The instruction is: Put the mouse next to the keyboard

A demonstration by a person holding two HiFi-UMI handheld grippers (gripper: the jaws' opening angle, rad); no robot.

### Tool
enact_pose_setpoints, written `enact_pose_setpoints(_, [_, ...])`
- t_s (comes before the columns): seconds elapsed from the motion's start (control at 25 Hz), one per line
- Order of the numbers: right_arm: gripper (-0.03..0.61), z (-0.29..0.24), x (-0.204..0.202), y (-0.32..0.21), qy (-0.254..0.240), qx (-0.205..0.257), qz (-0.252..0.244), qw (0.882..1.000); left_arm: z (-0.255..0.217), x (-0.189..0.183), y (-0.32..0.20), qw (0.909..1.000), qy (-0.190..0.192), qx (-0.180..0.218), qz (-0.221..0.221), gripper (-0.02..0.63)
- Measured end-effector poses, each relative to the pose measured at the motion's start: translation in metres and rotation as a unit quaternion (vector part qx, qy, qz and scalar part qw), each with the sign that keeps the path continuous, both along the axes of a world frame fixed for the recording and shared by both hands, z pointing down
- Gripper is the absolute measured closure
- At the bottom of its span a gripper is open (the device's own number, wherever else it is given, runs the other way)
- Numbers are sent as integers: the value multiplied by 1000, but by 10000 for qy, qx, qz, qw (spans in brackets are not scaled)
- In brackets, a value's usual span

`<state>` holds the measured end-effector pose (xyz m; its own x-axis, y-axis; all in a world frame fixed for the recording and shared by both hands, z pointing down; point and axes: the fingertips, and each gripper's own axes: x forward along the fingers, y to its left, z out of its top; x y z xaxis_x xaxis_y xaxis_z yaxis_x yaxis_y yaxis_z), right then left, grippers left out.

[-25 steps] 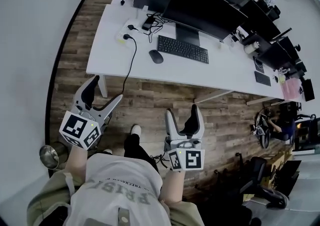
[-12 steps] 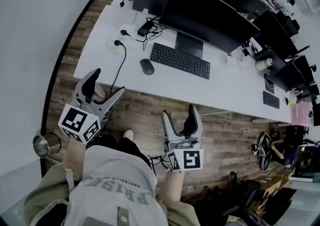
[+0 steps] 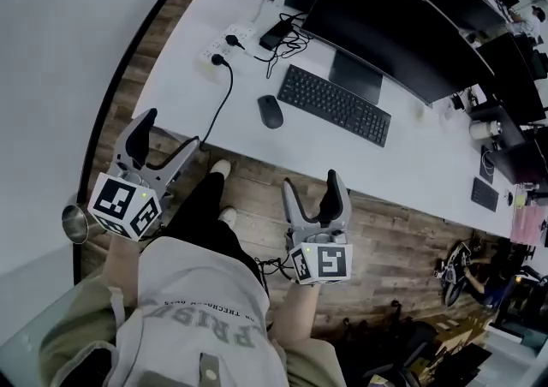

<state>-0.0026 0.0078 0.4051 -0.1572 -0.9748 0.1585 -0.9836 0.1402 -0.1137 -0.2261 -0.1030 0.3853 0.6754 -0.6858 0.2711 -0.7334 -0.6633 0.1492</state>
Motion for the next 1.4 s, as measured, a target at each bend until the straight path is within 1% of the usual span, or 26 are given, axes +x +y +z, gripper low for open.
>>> enact_pose_setpoints(0.28, [213,46,7,-62,149,-575,25,9982,16,25,-70,9997,125,-128,174,232])
enact_pose_setpoints(0.48, [213,93,2,-116,321,-1249,-153,9915,21,41,-126,9988,203,-247,365,232])
enact_pose_setpoints(0.68, [213,149,-9,-160,441,-1928,-357,9796,38,55,-165,9971,152,-452,596,232])
enact_pose_setpoints(0.84, [213,194,-14,-181,470,-2438,-425,9678,51,66,-184,9946,126,-614,825,232])
enact_pose_setpoints(1.08, [213,248,-15,-189,698,-3144,-458,9456,65,80,-199,9914,45,-749,1076,232])
enact_pose_setpoints(1.24, [215,270,-16,-189,805,-3475,-524,9328,71,87,-205,9895,-10,-817,1193,232])
enact_pose_setpoints(1.4, [215,283,-18,-188,778,-3701,-530,9242,77,95,-209,9878,-37,-877,1289,232])
